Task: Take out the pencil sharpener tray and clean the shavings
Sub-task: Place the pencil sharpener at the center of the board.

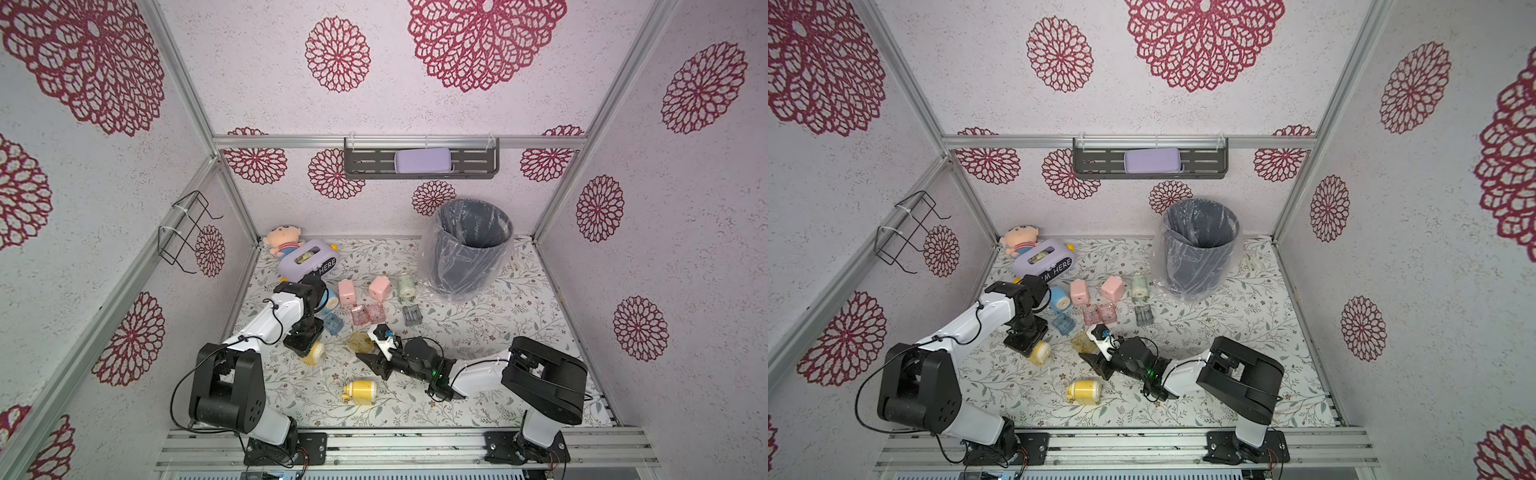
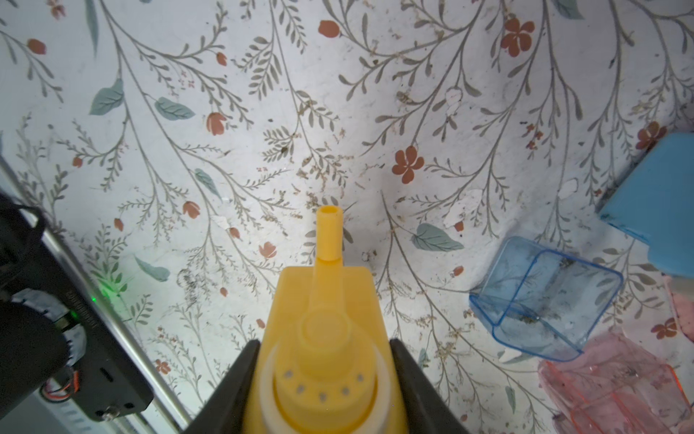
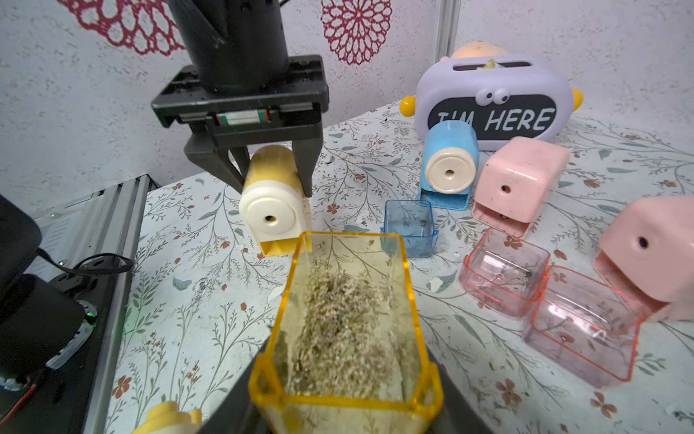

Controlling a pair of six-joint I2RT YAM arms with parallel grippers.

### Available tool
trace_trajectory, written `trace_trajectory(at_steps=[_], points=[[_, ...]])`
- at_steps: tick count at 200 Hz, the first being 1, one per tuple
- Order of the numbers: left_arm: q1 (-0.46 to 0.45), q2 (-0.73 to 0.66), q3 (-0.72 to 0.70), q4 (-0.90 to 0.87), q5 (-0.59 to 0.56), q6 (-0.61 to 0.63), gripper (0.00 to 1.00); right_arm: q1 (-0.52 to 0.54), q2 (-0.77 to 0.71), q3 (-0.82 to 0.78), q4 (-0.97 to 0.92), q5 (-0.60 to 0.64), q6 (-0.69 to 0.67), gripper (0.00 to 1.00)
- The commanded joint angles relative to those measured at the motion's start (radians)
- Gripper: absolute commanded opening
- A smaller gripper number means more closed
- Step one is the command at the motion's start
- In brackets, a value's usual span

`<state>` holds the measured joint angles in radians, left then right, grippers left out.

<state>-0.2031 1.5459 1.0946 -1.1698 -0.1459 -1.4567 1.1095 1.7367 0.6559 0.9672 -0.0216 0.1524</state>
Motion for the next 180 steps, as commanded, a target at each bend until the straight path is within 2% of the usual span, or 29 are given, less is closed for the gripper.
trace_trajectory(at_steps=[1, 28, 58, 75, 95, 112, 128, 136, 180], points=[[0.014, 0.035, -0.005, 0.070, -0.015, 0.041, 0.22, -0.011, -0.039, 0.024, -0.025, 0.025, 0.037, 0.38], [0.019, 0.062, -0.034, 0.128, -0.002, 0.044, 0.25, -0.014, -0.041, 0.031, -0.048, 0.033, 0.041, 0.38], [0.019, 0.075, -0.055, 0.154, 0.005, 0.039, 0.37, -0.017, -0.047, 0.031, -0.065, 0.039, 0.037, 0.38], [0.019, 0.070, -0.061, 0.152, 0.005, 0.038, 0.48, -0.018, -0.051, 0.030, -0.069, 0.040, 0.033, 0.38], [0.019, 0.049, -0.063, 0.128, 0.004, 0.029, 0.67, -0.019, -0.060, 0.024, -0.059, 0.040, 0.017, 0.38], [0.018, 0.020, -0.058, 0.093, -0.004, 0.021, 0.88, -0.019, -0.076, 0.022, -0.067, 0.048, 0.011, 0.37], [0.017, -0.019, -0.049, 0.065, -0.010, 0.017, 1.00, -0.019, -0.103, 0.022, -0.090, 0.059, 0.005, 0.38], [0.016, -0.042, -0.042, 0.052, -0.014, 0.016, 0.98, -0.020, -0.122, 0.022, -0.107, 0.065, -0.001, 0.37], [-0.025, -0.170, 0.044, -0.020, -0.069, 0.031, 0.97, -0.071, -0.262, 0.049, -0.265, 0.094, 0.028, 0.37]])
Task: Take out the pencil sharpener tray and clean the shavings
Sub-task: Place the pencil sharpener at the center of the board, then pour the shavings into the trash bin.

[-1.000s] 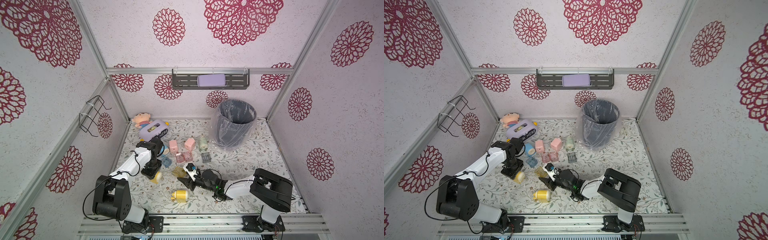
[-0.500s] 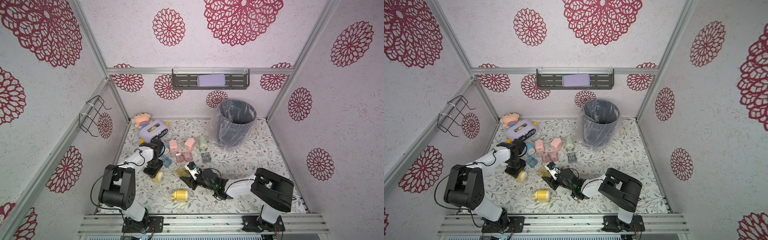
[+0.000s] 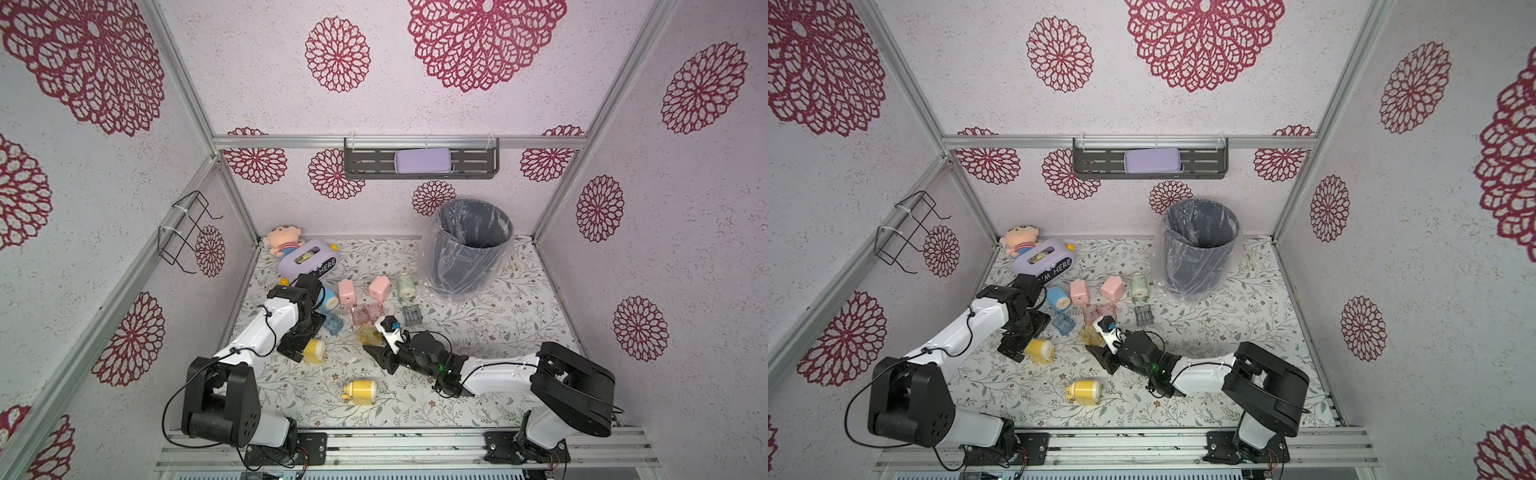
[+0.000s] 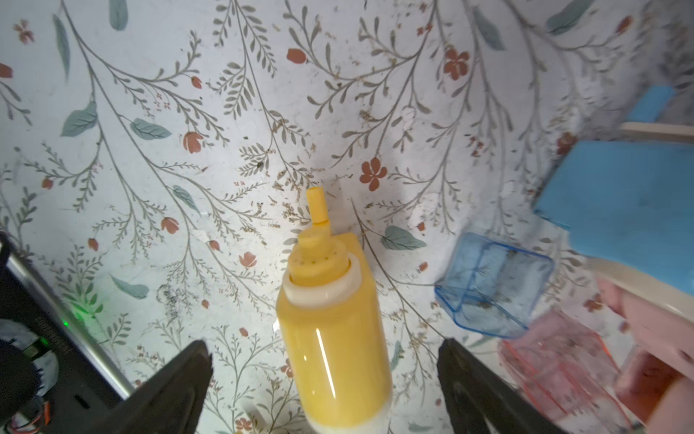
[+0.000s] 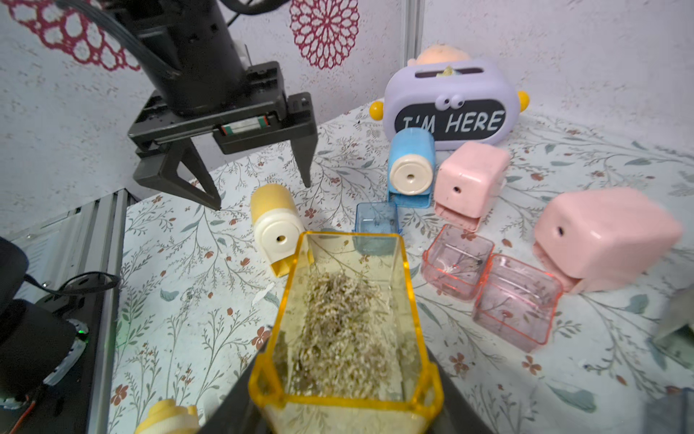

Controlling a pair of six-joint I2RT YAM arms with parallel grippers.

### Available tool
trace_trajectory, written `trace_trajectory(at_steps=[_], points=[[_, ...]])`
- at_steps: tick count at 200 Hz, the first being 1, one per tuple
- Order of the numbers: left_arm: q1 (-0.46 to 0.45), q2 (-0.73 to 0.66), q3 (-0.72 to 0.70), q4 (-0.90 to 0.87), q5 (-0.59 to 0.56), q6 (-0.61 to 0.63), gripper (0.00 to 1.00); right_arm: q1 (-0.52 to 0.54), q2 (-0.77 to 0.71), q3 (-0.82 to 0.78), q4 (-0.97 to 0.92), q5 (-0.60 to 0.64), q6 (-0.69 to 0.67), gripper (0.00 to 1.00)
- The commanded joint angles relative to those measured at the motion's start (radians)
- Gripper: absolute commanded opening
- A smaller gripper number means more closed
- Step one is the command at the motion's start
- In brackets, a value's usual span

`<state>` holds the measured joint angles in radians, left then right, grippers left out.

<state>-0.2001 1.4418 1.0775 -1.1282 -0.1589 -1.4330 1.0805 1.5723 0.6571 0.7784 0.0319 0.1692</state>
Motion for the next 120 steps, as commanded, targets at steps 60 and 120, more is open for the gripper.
trace_trajectory(at_steps=[60, 120], points=[[-0.152, -0.221, 0.086, 0.069, -0.141, 0.124, 0.97, -0.228, -0.324, 0.183, -0.352, 0.080, 0.027, 0.36], [-0.203, -0.251, 0.037, 0.194, -0.127, 0.181, 0.97, -0.456, -0.320, 0.484, -0.618, 0.094, 0.085, 0.36]])
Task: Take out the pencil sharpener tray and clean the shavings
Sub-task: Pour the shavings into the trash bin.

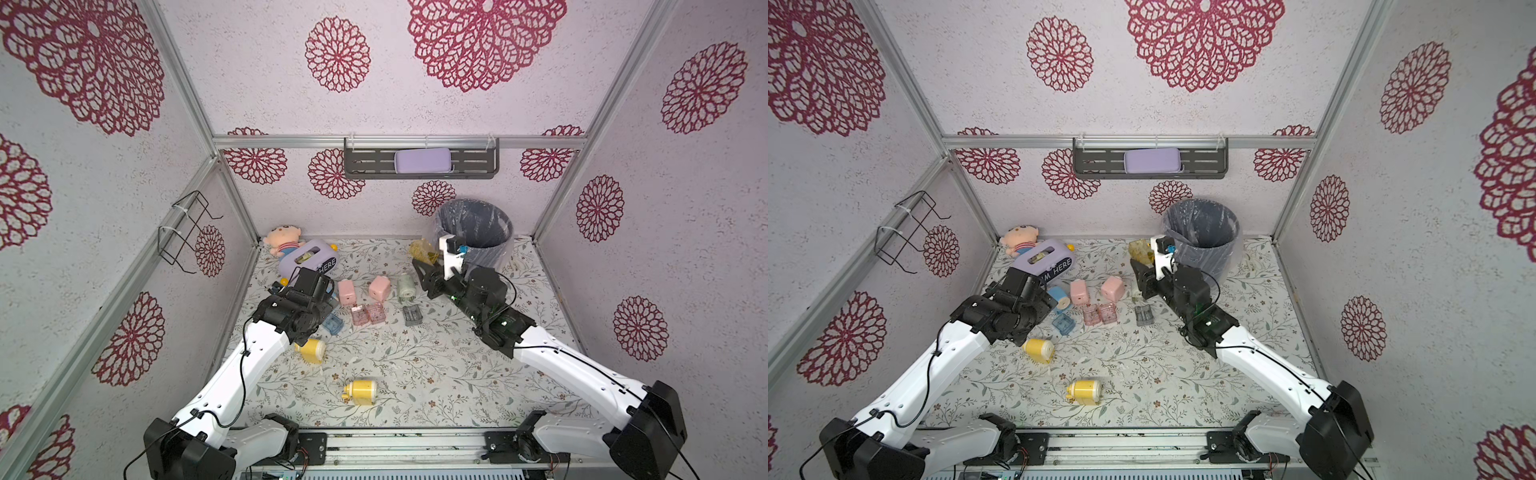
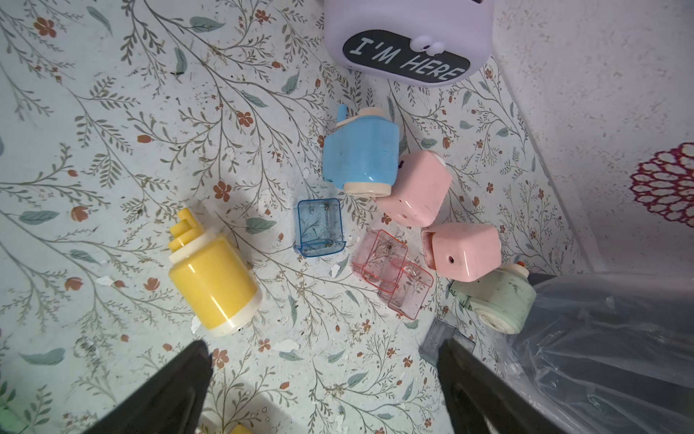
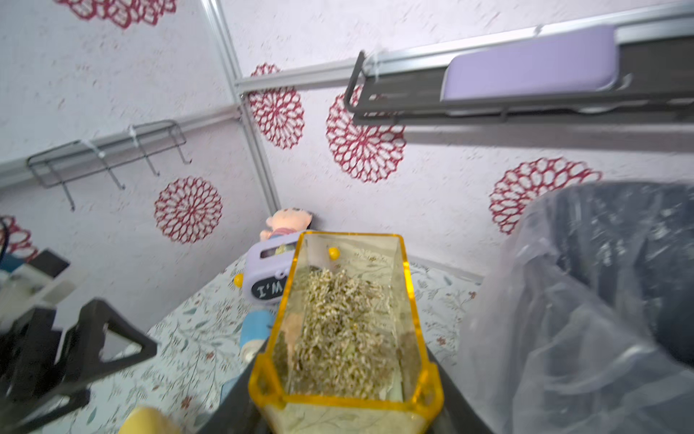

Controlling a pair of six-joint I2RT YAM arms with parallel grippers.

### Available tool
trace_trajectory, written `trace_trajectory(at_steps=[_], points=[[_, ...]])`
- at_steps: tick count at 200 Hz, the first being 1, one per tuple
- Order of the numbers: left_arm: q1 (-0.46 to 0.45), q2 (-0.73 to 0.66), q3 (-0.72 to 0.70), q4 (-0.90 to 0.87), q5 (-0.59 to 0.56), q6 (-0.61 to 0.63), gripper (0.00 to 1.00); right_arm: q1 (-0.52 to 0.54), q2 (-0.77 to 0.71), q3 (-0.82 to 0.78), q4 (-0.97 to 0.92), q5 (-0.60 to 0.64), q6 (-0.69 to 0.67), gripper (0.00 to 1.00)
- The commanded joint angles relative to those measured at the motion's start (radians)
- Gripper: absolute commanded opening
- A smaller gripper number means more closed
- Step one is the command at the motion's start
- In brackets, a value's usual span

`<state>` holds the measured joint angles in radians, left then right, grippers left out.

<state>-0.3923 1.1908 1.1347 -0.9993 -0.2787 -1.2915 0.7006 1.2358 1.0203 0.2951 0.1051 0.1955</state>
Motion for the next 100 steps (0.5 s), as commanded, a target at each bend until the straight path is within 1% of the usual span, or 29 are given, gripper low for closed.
trace_trajectory(at_steps=[1, 24, 37, 42, 62, 80, 90, 100], points=[[-0.010, 0.000, -0.021, 0.066, -0.006, 0.040, 0.97, -0.078, 0.020, 0.127, -0.139, 0.021, 0.064, 0.36], [-0.014, 0.002, -0.030, 0.081, 0.007, 0.041, 0.97, -0.182, 0.100, 0.267, -0.255, 0.011, 0.184, 0.37], [-0.016, -0.002, -0.033, 0.087, 0.010, 0.041, 0.98, -0.237, 0.160, 0.369, -0.369, 0.026, 0.299, 0.38], [-0.017, -0.003, -0.033, 0.088, 0.011, 0.041, 0.97, -0.258, 0.182, 0.408, -0.414, 0.014, 0.346, 0.38], [-0.018, -0.010, -0.037, 0.094, 0.013, 0.043, 0.98, -0.342, 0.264, 0.515, -0.491, -0.100, 0.551, 0.38], [-0.019, -0.020, -0.046, 0.102, 0.018, 0.043, 0.97, -0.376, 0.330, 0.625, -0.576, -0.170, 0.699, 0.33], [-0.017, -0.025, -0.051, 0.106, 0.018, 0.039, 0.97, -0.395, 0.359, 0.663, -0.580, -0.229, 0.780, 0.33], [-0.017, -0.026, -0.054, 0.110, 0.020, 0.038, 0.97, -0.412, 0.377, 0.674, -0.559, -0.282, 0.890, 0.33]])
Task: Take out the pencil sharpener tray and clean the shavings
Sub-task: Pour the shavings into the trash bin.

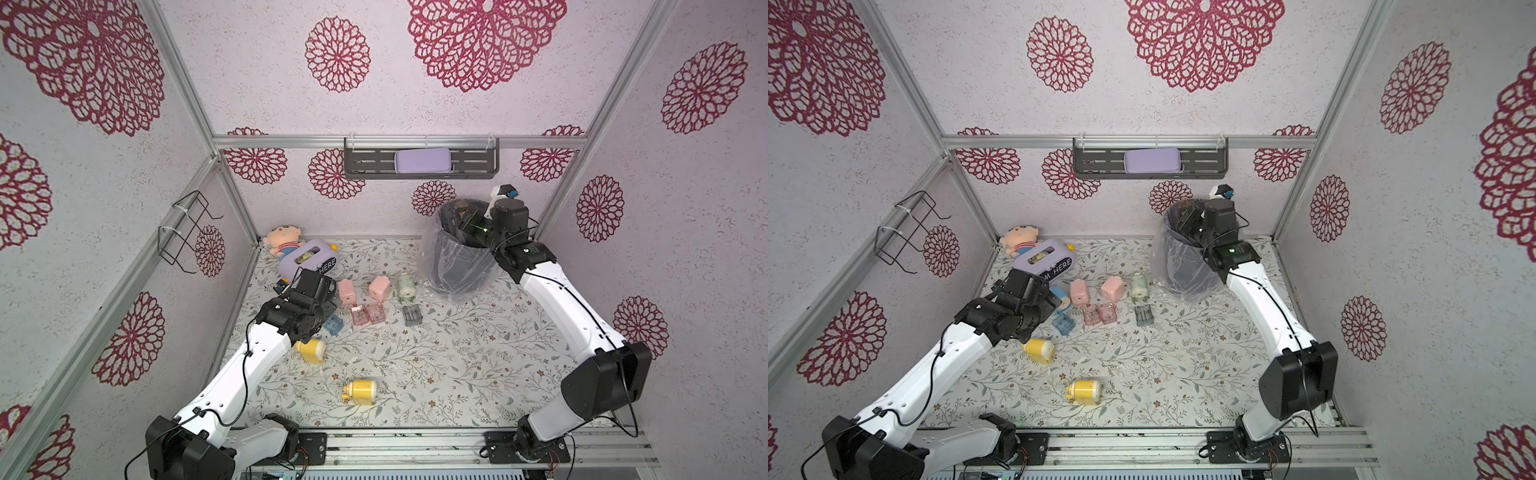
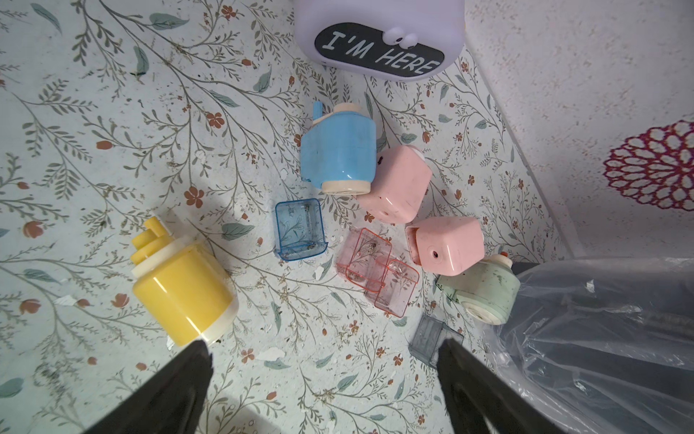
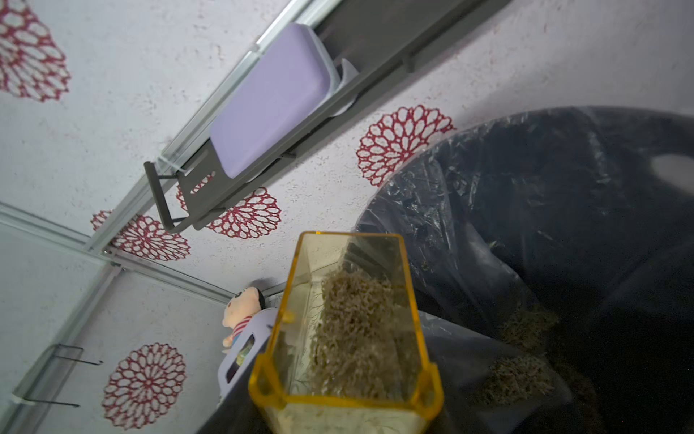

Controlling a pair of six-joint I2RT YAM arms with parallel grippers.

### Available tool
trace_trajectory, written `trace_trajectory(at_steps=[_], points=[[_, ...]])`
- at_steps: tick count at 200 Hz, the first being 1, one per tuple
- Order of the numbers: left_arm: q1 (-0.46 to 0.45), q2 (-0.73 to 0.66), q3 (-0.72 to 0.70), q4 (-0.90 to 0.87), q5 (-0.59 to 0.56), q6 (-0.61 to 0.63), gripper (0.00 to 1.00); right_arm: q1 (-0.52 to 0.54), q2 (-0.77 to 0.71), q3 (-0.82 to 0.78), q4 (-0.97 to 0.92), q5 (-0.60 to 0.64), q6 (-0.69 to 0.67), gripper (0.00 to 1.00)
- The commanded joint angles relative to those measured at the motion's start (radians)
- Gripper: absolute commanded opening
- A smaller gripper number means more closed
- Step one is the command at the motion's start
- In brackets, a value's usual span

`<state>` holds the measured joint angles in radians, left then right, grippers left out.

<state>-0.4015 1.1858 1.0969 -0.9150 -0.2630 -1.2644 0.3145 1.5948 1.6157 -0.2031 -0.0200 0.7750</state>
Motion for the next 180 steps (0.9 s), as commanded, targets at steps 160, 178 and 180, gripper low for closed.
trace_trajectory(at_steps=[160, 178, 180], points=[[-0.009, -0.029, -0.017, 0.030, 0.021, -0.012, 0.97, -0.042, -0.012, 0.042, 0.063, 0.024, 1.338, 0.34], [-0.009, -0.025, -0.012, 0.026, 0.022, -0.013, 0.97, -0.044, -0.015, 0.022, 0.080, 0.023, 1.349, 0.34], [-0.008, -0.025, -0.011, 0.026, 0.022, -0.011, 0.97, -0.044, -0.015, 0.019, 0.083, 0.023, 1.349, 0.34]])
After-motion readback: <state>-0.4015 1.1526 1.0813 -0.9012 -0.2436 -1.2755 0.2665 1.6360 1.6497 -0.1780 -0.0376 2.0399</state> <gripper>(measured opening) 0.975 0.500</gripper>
